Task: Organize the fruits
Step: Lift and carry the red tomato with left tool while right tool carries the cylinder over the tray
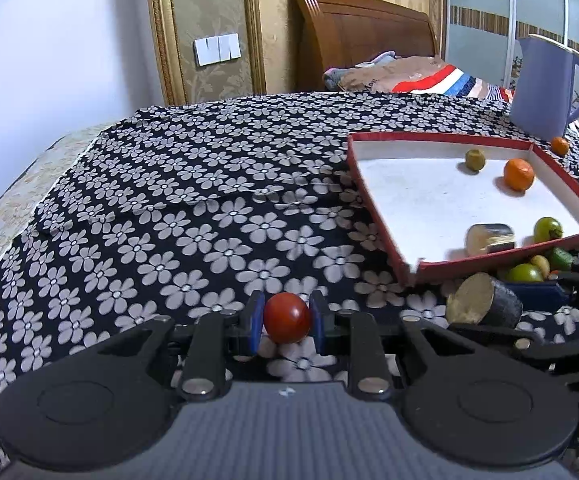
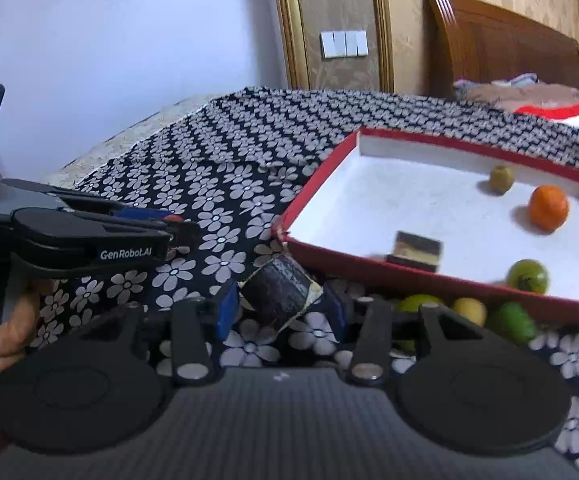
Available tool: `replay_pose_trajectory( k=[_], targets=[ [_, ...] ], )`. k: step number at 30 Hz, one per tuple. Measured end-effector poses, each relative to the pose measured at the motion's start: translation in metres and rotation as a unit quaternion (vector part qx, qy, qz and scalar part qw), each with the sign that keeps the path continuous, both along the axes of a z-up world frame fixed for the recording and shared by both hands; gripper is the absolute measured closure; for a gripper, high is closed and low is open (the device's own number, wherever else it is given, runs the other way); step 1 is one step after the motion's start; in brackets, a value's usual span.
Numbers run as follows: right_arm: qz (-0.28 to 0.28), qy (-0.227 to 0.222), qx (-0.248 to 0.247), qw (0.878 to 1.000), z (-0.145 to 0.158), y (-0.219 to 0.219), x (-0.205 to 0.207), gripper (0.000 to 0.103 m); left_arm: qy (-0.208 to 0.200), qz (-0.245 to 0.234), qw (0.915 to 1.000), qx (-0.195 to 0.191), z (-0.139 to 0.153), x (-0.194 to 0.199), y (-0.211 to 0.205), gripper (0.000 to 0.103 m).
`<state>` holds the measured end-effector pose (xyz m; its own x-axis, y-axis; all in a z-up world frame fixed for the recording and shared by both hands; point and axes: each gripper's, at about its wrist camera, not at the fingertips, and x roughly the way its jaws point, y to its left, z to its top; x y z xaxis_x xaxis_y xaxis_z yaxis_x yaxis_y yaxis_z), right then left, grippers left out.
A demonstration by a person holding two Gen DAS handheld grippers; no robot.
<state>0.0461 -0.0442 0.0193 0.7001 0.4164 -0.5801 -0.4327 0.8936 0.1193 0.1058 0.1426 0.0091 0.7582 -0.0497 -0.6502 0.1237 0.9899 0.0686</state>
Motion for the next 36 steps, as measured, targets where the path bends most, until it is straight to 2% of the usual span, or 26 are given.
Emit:
replay_pose_trajectory(
  k=[8, 18, 20, 26, 36],
  targets=[
    [-0.013, -0.022, 0.006, 1.0, 0.011, -0.056, -0.01, 0.059, -0.016, 0.003, 0.9998, -0.008, 0.013, -0.019, -0.053, 0.079],
    [-0.063, -0.05, 0.002, 0.997, 0.019, -0.131, -0.016, 0.059, -0.041, -0.003, 0.9989, -0.023, 0.022, -0.017, -0.137, 0.079],
    [-0.071, -0.055, -0.001, 0.996, 0.021, -0.14, -0.014, 0.059, -0.036, -0.01, 0.9987, -0.034, 0.022, -0.013, -0.145, 0.079],
    [-0.09, -0.073, -0.002, 0.993, 0.026, -0.157, -0.012, 0.059, -0.028, -0.024, 0.9988, -0.032, 0.024, -0.003, -0.164, 0.079],
    [-0.101, -0.075, 0.003, 0.992, 0.029, -0.162, -0.002, 0.059, -0.03, -0.009, 0.9993, -0.018, 0.026, 0.009, -0.166, 0.079]
  ],
)
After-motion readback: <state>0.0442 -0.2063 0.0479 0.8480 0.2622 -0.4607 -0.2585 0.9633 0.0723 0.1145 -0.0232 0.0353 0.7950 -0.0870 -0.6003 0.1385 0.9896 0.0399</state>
